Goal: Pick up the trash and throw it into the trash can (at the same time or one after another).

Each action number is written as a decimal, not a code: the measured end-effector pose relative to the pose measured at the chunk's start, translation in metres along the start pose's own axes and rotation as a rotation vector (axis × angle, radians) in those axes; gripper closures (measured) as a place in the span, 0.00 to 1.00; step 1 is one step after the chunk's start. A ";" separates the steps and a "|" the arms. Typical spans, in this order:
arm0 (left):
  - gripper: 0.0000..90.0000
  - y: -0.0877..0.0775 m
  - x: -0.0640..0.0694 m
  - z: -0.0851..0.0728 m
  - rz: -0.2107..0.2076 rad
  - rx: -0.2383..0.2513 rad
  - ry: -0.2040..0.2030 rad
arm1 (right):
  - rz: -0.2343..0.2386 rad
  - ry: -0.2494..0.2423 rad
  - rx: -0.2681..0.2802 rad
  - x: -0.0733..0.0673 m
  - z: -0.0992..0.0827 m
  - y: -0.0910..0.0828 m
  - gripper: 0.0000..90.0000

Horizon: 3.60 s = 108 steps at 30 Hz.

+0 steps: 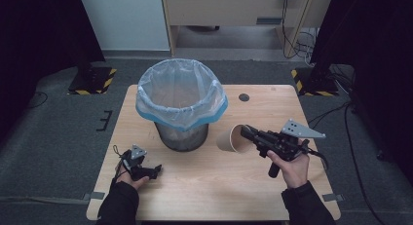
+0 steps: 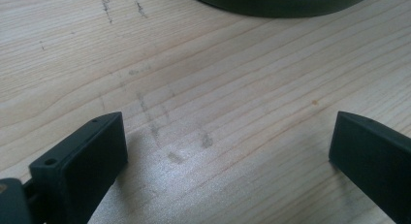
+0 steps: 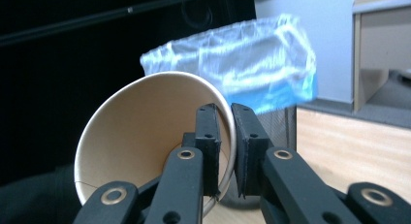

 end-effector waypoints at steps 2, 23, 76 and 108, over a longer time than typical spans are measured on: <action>0.00 0.000 0.000 0.000 0.000 0.000 0.000 | -0.010 -0.003 0.035 0.000 0.009 -0.001 0.92; 0.00 0.000 0.000 0.000 0.000 0.000 -0.001 | -0.015 0.029 0.260 -0.004 0.083 0.015 0.92; 0.00 0.000 0.000 0.000 0.000 0.002 -0.002 | -0.121 0.025 0.270 -0.003 0.105 0.152 0.91; 0.00 0.000 0.000 0.000 -0.002 0.000 0.002 | -0.154 -0.060 -0.047 0.044 -0.001 0.062 0.27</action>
Point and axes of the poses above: each handheld gripper's, and its own axes: y roughly forward along the jaws, z roughly out of its top, x roughly to its right, the point moved 8 cm from there along y, roughly forward along the jaws, and after that the axes turned 8 degrees about x, right-handed, at the moved point
